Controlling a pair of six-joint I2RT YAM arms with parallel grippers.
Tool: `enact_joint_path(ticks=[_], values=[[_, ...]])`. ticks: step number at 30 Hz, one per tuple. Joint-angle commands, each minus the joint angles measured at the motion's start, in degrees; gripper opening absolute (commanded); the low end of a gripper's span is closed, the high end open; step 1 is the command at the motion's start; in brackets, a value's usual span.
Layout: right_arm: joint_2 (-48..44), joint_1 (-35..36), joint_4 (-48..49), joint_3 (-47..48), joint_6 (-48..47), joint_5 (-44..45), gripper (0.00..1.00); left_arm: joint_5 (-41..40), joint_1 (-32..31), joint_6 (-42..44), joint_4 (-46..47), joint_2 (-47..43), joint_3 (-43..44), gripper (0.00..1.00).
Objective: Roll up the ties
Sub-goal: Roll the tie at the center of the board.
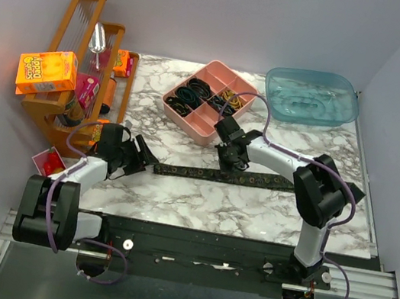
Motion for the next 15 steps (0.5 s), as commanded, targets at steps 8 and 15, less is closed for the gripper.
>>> enact_joint_path(ticks=[8, 15], values=[[-4.24, 1.15, -4.49, 5.43, -1.1, -1.32, 0.01, 1.13, -1.8, 0.04, 2.23, 2.78, -1.06, 0.6], [-1.96, 3.7, -3.52, 12.2, -1.81, -5.98, 0.01, 2.27, -1.97, 0.83, 2.76, 3.31, -1.68, 0.57]])
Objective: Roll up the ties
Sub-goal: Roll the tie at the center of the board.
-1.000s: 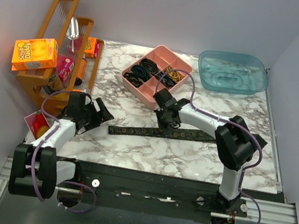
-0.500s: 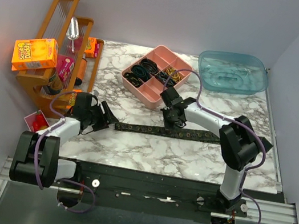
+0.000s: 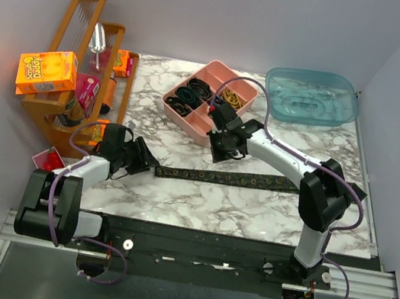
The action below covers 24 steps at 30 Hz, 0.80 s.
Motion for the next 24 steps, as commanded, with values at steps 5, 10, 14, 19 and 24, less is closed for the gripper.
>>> enact_joint_path(ticks=[5, 10, 14, 19, 24], values=[[4.31, 3.49, 1.03, 7.94, -1.24, -7.25, 0.01, 1.2, -0.38, 1.6, -0.45, 0.12, -2.09, 0.56], [6.16, 4.98, 3.31, 10.13, -1.68, -9.62, 0.01, 2.07, -0.38, 1.34, -0.01, 0.12, -2.97, 0.52], [9.15, 6.74, 3.4, 13.3, -2.03, -11.03, 0.01, 2.6, -0.55, 0.99, 1.13, -1.02, -3.5, 0.51], [13.8, 8.32, 4.54, 16.55, -2.29, -13.4, 0.01, 2.25, -1.17, 0.72, 1.04, -1.99, -3.94, 0.51], [17.94, 9.47, 4.63, 20.68, -2.21, -14.81, 0.01, 2.08, -1.7, 0.46, 1.22, -2.17, -4.12, 0.46]])
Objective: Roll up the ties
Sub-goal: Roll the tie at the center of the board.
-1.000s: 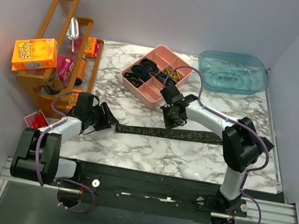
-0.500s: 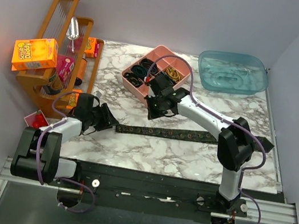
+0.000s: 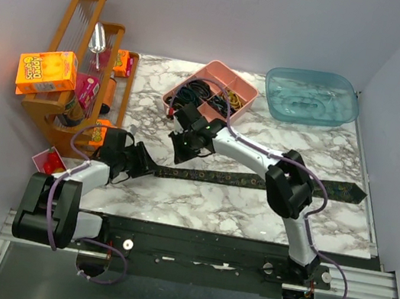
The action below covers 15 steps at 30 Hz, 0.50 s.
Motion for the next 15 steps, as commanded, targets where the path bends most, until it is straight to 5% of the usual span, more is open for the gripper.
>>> enact_joint_path(ticks=[1, 15], values=[[3.95, 1.05, 0.98, 3.99, -0.72, -3.07, 0.01, 0.46, -0.76, -0.2, -1.12, -0.59, -1.17, 0.46], [10.2, 1.14, 0.37, 6.02, -1.6, -4.57, 0.01, 0.02, -0.93, -0.11, 0.19, 0.63, -0.81, 0.45]])
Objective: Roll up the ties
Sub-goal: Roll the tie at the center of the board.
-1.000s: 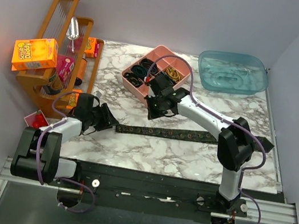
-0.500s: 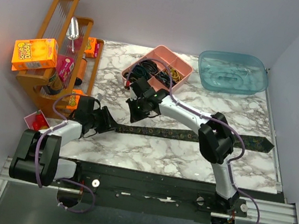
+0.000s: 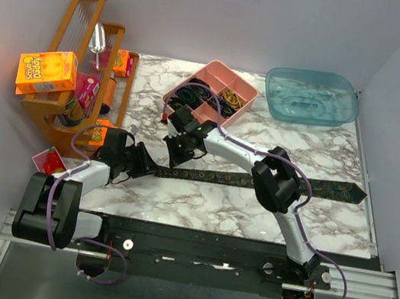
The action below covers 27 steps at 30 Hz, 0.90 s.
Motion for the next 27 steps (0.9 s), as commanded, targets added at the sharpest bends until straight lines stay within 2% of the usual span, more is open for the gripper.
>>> enact_joint_path(ticks=[1, 10, 12, 16, 22, 27], values=[[2.7, 0.55, -0.13, 0.14, -0.75, -1.49, 0.01, 0.22, -0.54, -0.09, 0.61, 0.81, -0.77, 0.45], [3.76, 0.55, 0.22, 0.66, 0.31, -1.66, 0.01, 1.8, -1.77, -1.4, 3.69, 0.64, -1.3, 0.38], [3.76, 0.55, 0.22, 0.75, 0.31, -1.93, 0.01, 1.71, -1.86, -1.49, 3.69, 0.29, -1.21, 0.34], [2.0, 0.55, 0.57, -0.3, 0.48, -1.14, 0.01, 0.66, -1.86, -1.14, 2.82, -0.07, -0.69, 0.17], [-1.77, 0.46, 3.64, -3.38, 0.66, -0.79, 0.01, -0.4, -1.86, 0.35, 0.27, 0.37, 0.72, 0.06], [-3.8, 0.46, 5.67, -5.31, 0.57, -1.14, 0.01, -2.85, -1.86, 2.2, -2.02, 0.2, 1.95, 0.0]])
